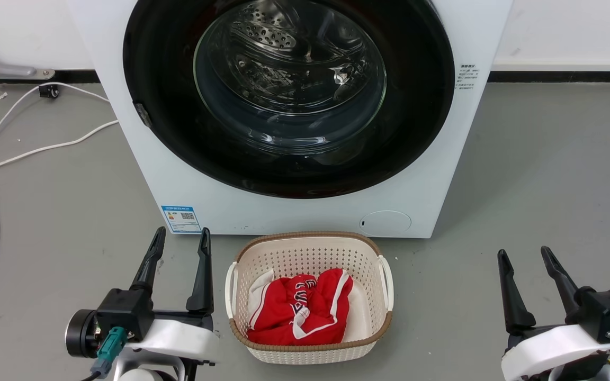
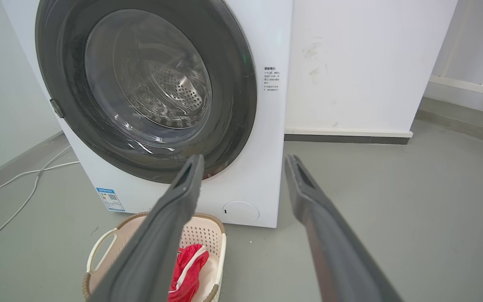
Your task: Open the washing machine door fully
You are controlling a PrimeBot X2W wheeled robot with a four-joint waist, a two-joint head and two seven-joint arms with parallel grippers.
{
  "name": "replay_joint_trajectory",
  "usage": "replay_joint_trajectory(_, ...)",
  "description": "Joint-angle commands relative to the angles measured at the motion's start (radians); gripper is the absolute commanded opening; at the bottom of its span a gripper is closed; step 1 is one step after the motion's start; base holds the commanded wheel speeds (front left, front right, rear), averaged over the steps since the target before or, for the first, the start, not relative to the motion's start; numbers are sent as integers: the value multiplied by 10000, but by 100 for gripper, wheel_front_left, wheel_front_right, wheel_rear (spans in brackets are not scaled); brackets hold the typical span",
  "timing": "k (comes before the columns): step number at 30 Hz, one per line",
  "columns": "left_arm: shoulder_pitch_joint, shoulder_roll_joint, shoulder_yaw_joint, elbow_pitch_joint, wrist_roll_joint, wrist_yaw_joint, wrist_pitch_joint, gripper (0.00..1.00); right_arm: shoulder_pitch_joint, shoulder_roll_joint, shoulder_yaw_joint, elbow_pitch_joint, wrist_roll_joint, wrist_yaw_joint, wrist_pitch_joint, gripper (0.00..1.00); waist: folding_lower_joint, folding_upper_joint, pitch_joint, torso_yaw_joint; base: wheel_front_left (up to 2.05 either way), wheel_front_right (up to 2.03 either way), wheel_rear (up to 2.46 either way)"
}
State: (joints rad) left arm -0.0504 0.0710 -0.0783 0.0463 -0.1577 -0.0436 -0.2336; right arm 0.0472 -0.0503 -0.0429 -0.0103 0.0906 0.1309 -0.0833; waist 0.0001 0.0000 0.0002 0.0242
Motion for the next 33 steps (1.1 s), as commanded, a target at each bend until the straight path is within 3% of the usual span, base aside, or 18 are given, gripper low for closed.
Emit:
replay_joint_trajectory(1, 56, -12, 4, -19, 206, 29, -96, 100, 106, 0, 19, -93, -169, -3, -80, 100, 0, 0, -3, 4, 0, 0, 0)
replay_joint_trajectory(15, 141, -107, 51, 83, 871, -26, -342, 100, 239, 2, 148, -46, -892, -3, -171, 100, -1, 0, 7, 38, 0, 0, 0)
replay_joint_trajectory(31, 93, -183, 206, 365, 492, -186, -320, 100, 180, 4, 100, 174, -408, -3, -195, 100, -1, 0, 39, 41, 0, 0, 0)
replay_joint_trajectory(32, 95, -190, 216, 377, 471, -198, -319, 100, 173, 4, 116, 225, -299, -3, -165, 79, -1, 0, 47, 39, 0, 0, 0)
replay_joint_trajectory(33, 92, -192, 225, 384, 462, -204, -320, 100, 163, 4, 126, 246, -313, -3, -147, 45, -1, 0, 50, 39, 0, 0, 0)
